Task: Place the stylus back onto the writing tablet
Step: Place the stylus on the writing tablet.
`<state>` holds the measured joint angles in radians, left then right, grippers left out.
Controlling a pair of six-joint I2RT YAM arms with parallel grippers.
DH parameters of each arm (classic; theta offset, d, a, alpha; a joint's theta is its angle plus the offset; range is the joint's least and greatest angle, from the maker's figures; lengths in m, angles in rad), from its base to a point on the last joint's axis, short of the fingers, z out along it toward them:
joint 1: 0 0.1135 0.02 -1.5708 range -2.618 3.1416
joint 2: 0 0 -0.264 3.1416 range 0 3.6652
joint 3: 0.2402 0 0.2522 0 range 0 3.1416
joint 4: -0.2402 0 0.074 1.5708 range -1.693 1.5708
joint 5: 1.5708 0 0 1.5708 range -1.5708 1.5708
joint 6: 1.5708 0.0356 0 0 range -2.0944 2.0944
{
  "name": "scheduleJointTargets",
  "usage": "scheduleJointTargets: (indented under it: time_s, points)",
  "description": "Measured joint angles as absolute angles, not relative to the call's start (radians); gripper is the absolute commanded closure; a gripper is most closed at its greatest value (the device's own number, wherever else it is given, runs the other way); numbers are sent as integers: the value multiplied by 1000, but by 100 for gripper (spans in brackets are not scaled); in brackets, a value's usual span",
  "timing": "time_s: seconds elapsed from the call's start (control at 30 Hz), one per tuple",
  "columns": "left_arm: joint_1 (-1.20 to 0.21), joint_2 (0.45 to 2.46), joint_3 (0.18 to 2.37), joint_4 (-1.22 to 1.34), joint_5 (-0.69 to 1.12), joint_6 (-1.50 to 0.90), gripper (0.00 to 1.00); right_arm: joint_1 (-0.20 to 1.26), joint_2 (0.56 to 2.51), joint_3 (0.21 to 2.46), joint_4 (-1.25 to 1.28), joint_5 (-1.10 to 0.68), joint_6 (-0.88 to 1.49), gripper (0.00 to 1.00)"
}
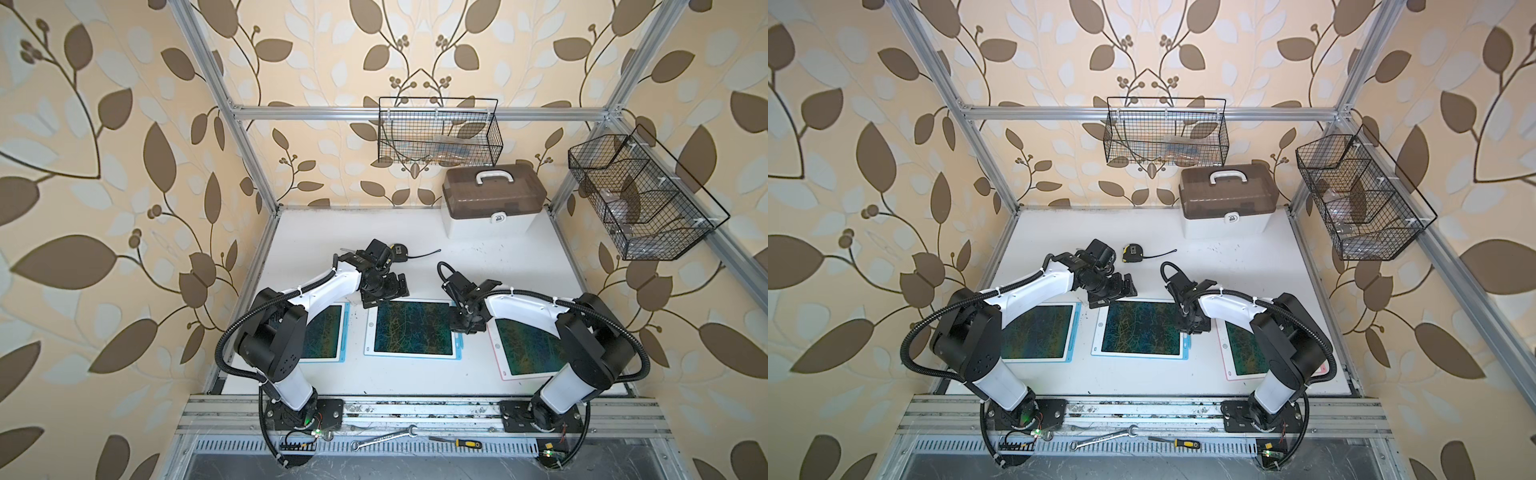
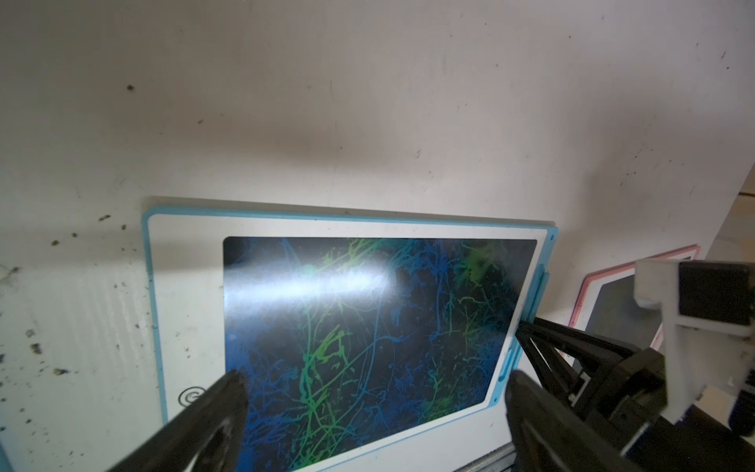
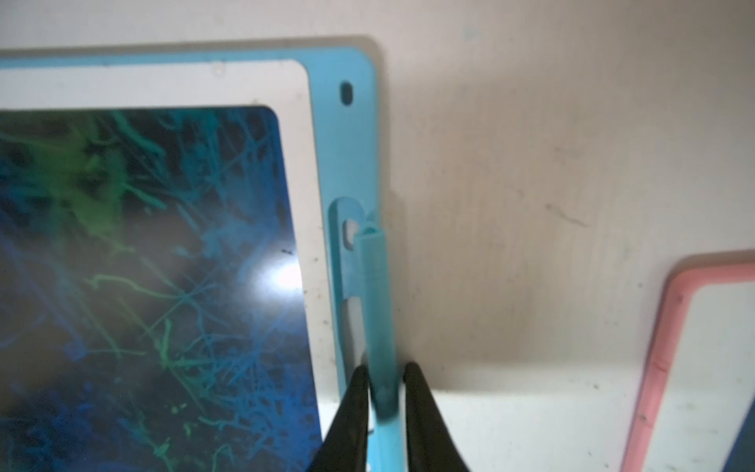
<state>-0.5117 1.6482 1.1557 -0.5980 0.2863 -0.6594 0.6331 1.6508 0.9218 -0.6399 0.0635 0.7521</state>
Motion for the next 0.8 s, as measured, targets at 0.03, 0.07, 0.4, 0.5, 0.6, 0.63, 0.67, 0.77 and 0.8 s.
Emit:
scheduleJointTargets:
  time_s: [0.03, 0.07, 0.4, 0.5, 0.6, 0.63, 0.67, 0.77, 0.8]
  points:
    - [-511, 1648, 1156, -598, 286, -660, 1, 634, 1651, 922, -640, 64, 752, 80]
    - [-512, 1648, 1156, -598, 286, -660, 1, 635, 1651, 922, -639, 64, 752, 80]
    - [-511, 1648, 1156, -598, 287, -660, 1, 640, 1651, 922, -639, 65, 752, 81]
    - [-512, 1648, 1156, -597, 287, -660, 1, 646, 1651, 922, -640, 66, 752, 83]
    - [-512, 1648, 1154, -596, 287, -660, 1, 648, 1651, 922, -641, 71, 754, 86]
    - [-512, 1648, 1151, -595, 287, -660, 1, 648, 1651, 922, -641, 72, 755, 87]
    - [-511, 1648, 1149, -594, 286, -660, 1, 648, 1651, 922, -641, 72, 756, 87]
    - [-512, 1648, 1140, -594, 286, -660, 1, 648, 1651, 922, -641, 72, 756, 89]
    - [-512, 1648, 1139, -594, 287, -660, 1, 649, 1650, 922, -641, 72, 756, 89]
